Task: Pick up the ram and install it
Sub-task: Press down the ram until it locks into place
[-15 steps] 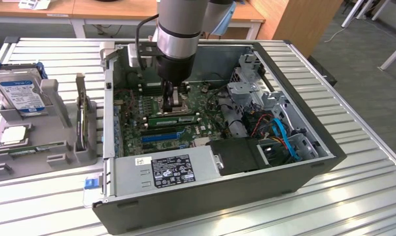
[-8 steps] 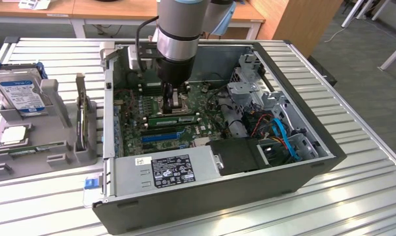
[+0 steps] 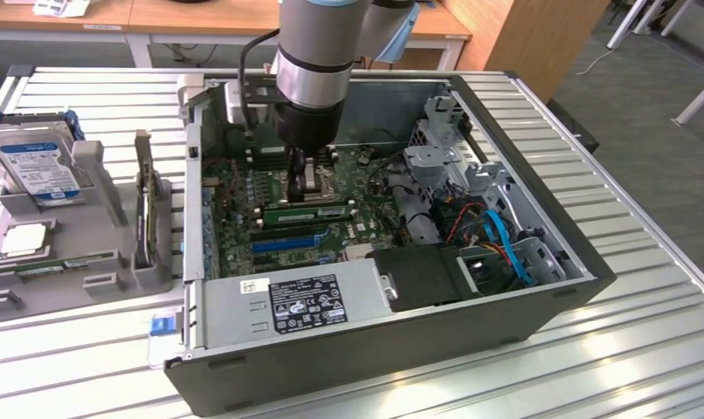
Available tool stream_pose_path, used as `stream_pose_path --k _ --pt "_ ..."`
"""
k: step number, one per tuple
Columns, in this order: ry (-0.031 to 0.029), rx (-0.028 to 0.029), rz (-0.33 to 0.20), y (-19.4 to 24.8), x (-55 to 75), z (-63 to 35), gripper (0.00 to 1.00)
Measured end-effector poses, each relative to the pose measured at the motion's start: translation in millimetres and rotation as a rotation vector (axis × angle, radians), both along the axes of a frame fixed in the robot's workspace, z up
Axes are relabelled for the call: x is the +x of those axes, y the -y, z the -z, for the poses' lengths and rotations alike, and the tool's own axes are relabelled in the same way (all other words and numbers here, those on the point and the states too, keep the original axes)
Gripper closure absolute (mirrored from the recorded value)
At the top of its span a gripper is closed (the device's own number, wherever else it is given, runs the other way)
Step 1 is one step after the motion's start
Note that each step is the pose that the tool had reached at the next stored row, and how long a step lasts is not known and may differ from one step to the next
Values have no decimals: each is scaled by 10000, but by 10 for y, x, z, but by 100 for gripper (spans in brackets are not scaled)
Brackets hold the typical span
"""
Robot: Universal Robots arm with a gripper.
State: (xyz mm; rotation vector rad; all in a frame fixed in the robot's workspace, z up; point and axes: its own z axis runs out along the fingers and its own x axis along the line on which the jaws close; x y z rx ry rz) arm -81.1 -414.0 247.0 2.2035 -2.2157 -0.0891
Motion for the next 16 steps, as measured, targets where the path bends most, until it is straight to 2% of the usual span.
stream_pose_path --k 16 --pt "0 0 -1 9 -2 72 90"
